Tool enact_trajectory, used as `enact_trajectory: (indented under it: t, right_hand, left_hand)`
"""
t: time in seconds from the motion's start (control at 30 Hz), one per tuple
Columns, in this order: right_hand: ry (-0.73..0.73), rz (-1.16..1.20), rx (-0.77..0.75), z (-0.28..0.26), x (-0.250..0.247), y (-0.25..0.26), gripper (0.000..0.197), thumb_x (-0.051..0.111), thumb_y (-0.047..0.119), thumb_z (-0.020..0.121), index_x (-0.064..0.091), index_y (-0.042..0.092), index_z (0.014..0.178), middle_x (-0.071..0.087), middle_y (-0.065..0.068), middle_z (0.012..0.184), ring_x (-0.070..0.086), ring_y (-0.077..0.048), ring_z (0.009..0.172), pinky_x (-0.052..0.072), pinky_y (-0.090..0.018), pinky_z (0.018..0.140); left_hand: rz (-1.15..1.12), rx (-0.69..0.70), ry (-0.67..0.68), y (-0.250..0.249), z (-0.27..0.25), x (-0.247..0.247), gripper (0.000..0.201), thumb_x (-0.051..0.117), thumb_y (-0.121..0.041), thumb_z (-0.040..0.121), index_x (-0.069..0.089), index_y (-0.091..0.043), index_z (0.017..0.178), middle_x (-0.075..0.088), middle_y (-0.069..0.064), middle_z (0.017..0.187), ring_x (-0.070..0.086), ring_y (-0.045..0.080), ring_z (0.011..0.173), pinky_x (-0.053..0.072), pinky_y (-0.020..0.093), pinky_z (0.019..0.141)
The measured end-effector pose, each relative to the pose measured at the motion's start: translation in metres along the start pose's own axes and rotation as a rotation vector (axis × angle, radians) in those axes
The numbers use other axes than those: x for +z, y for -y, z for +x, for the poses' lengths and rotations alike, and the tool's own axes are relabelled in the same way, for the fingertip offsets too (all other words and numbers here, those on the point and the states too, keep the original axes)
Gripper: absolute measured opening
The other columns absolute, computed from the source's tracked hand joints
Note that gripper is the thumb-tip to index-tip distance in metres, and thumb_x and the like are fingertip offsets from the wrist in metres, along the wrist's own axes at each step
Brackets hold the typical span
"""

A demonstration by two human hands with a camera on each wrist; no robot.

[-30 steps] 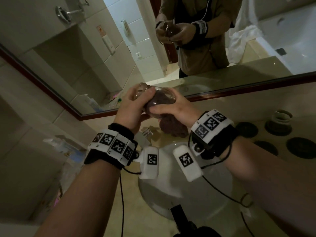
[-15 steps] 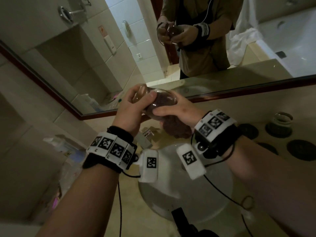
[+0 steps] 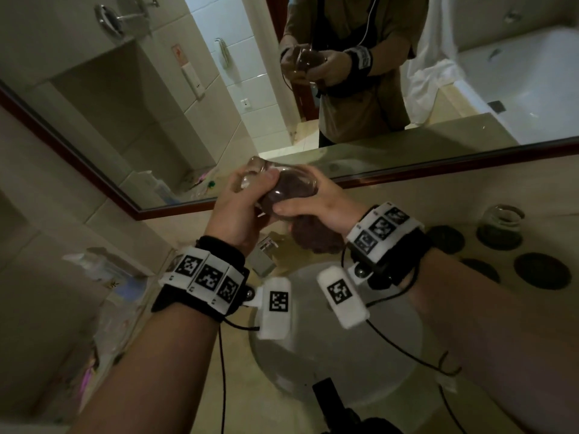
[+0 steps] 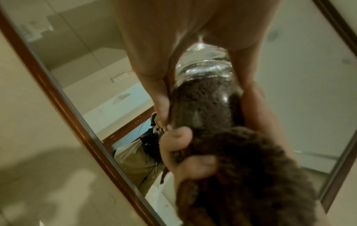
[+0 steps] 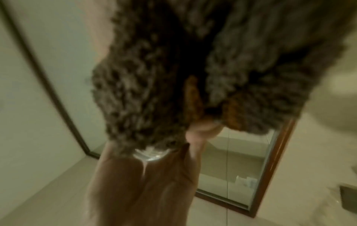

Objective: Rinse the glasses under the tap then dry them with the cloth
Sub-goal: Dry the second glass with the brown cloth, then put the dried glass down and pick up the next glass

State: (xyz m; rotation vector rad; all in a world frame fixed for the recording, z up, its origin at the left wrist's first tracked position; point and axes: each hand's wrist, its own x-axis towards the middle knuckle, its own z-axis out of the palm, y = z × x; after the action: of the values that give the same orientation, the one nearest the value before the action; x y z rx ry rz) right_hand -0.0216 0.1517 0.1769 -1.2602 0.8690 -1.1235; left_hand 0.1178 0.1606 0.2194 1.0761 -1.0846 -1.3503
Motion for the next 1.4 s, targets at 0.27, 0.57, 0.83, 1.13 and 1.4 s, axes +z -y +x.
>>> enact_trajectory:
  t: [0.27,0.57,0.83,1.13,1.4]
  right_hand:
    - [-0.051,-0.072,0.009,0.008,0.002,-0.011,0.076,0.087,0.039,0.059,0.052,0.026,0.125,0.064,-0.002,0.116,0.064,-0.014,0.103,0.052,-0.034,0.093]
    - [-0.178,-0.215,0.004,-0.003,0.006,-0.012,0.054,0.073,0.019,0.081,0.054,0.025,0.131,0.062,0.0,0.12,0.059,-0.016,0.11,0.048,-0.027,0.093]
    - [-0.424,-0.306,0.007,-0.024,0.002,-0.014,0.046,0.072,0.022,0.082,0.06,0.021,0.126,0.068,-0.003,0.108,0.066,-0.018,0.098,0.053,-0.03,0.087]
    - [-0.757,-0.5,0.058,-0.058,-0.036,-0.032,0.052,0.075,0.035,0.072,0.064,0.022,0.121,0.069,-0.003,0.111,0.064,-0.018,0.102,0.05,-0.04,0.095]
    - [-0.877,-0.489,0.055,-0.116,-0.109,-0.013,0.038,0.073,0.018,0.081,0.065,0.017,0.118,0.066,-0.003,0.108,0.059,-0.013,0.097,0.045,-0.021,0.086]
  left_hand:
    - [0.132,0.002,-0.043,-0.003,0.01,-0.02,0.052,0.073,-0.016,0.084,0.05,-0.009,0.13,0.064,0.014,0.121,0.065,0.034,0.107,0.059,0.044,0.077]
    - [0.163,0.021,-0.085,-0.003,0.034,-0.047,0.052,0.077,-0.026,0.08,0.049,-0.024,0.125,0.059,0.002,0.123,0.066,0.026,0.103,0.059,0.041,0.08]
    - [0.101,-0.112,0.06,0.006,0.045,-0.044,0.038,0.073,-0.024,0.085,0.051,-0.02,0.116,0.064,0.007,0.116,0.071,0.028,0.096,0.057,0.033,0.062]
    - [-0.049,-0.347,0.243,0.038,0.048,0.011,0.023,0.066,-0.03,0.089,0.063,-0.017,0.108,0.061,0.006,0.108,0.06,0.025,0.1,0.051,0.044,0.09]
    - [0.108,-0.361,0.295,0.068,0.036,0.098,0.06,0.074,-0.024,0.082,0.046,-0.014,0.135,0.058,0.008,0.116,0.06,0.023,0.097,0.051,0.033,0.063]
